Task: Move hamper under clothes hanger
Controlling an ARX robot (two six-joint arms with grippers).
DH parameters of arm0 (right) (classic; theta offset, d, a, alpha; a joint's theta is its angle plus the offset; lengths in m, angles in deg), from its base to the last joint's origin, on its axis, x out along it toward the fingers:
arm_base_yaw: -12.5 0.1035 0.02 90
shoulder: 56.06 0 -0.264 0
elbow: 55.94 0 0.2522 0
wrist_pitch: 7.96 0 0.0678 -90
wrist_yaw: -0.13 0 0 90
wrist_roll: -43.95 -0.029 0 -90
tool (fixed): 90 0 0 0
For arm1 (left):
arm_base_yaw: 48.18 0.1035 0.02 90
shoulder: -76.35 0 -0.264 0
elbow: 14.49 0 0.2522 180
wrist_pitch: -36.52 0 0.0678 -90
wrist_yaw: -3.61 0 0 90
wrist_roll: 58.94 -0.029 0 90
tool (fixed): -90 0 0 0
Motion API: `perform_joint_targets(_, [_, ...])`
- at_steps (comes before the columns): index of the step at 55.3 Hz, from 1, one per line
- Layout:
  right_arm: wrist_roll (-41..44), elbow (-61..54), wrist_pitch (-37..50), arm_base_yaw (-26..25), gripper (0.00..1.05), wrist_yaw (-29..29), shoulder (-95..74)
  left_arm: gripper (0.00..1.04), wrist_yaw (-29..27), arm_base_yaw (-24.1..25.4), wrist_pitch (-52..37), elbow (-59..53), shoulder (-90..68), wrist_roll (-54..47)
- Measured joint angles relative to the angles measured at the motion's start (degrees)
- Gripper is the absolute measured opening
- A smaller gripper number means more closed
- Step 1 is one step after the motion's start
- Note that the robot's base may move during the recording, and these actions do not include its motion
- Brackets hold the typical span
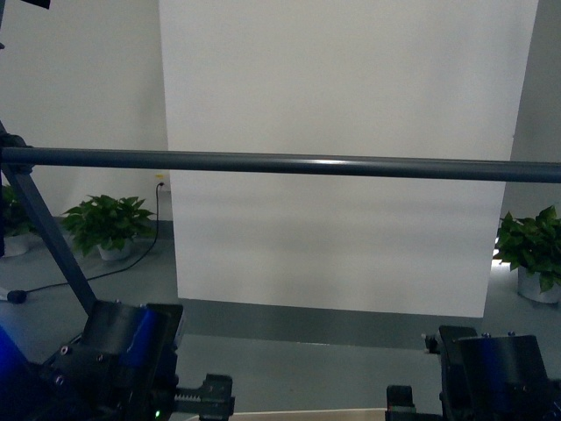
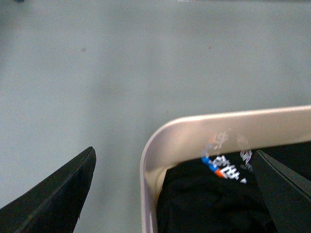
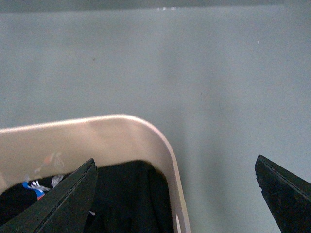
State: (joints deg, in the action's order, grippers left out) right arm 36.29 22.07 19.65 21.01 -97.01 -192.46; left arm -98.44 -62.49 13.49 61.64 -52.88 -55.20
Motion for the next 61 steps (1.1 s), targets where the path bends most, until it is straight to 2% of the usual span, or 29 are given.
perform_joint_targets(14, [2.2,-1.8,2.9,1.2,0.97,-2.3,6.0,0.98,0.0,-2.3,-0.2,3.2,3.2,-1.4])
perform_joint_targets(27, [5.1,-3.7,6.7,3.2,0.97,-8.3,10.2,0.98,-1.0,-4.4,-3.4,4.1,6.4,-2.9])
perform_joint_targets(37, [7.4,-5.9,11.8,5.1,0.97,-15.5,12.6,0.98,-1.9,-5.0,-8.5,2.7,8.3,-3.4])
perform_joint_targets(46, [7.5,-7.9,14.7,6.1,0.97,-17.9,13.8,0.98,-4.3,-5.0,-11.6,0.7,8.9,-3.3])
perform_joint_targets(52, [7.5,-8.2,15.2,6.4,0.96,-17.3,13.9,0.83,-4.8,-4.0,-22.6,-5.6,10.1,-3.4])
perform_joint_targets(57, [7.6,-14.2,27.1,4.9,0.8,-6.8,15.1,0.67,-3.1,-2.1,-28.5,-14.6,15.3,-3.5])
perform_joint_targets(61, [7.6,-18.6,30.4,4.2,0.71,-4.8,17.7,0.58,-2.4,-0.7,-30.2,-19.0,18.8,-3.5])
